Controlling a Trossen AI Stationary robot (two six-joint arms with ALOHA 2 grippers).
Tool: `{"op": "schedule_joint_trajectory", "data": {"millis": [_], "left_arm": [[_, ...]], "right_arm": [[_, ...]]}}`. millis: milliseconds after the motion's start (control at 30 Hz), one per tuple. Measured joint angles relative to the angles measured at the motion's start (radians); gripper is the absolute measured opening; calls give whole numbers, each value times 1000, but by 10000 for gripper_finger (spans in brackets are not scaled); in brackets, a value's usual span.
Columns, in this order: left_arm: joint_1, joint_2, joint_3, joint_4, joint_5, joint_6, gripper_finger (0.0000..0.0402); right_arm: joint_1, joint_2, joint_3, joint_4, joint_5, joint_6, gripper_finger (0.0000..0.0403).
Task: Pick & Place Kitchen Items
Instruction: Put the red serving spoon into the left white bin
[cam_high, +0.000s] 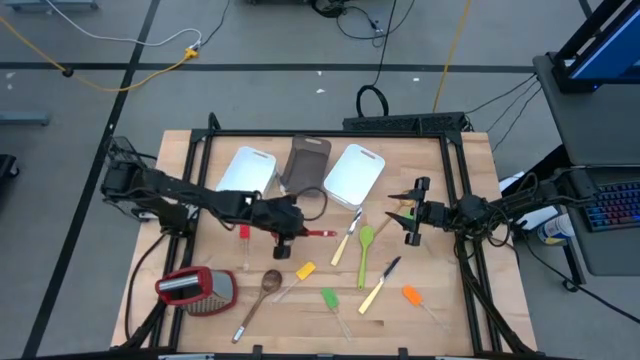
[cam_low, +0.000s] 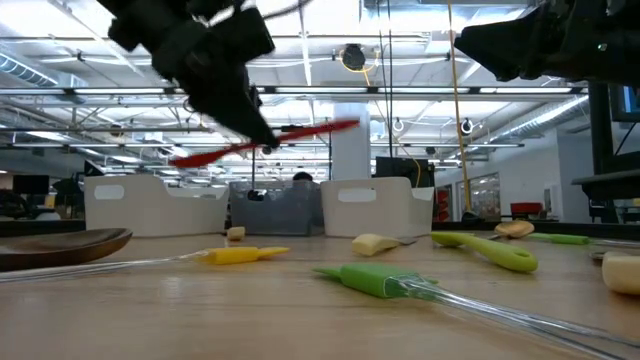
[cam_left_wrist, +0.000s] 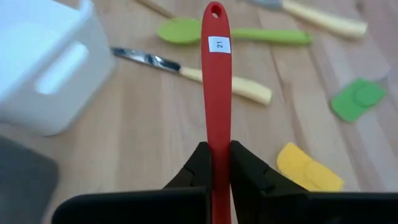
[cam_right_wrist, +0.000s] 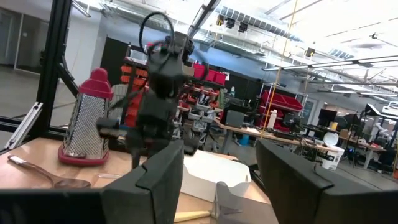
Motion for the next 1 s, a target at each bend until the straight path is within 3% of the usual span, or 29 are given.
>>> {"op": "schedule_joint_trajectory", "data": {"millis": [233,533,767,1000], "left_arm": [[1,-146,1,-59,-116,-50,17],[3,-281,0,-185,-392,-120,19],[59,-311,1,-211,-460,-199,17],[214,-308,1,-357,-474,-298,17]], "right_arm": [[0,0,0,3,0,0,194],[0,0,0,12,0,-6,194],[0,0,0,21,0,-11,194],[0,0,0,19,0,-10,194]]}}
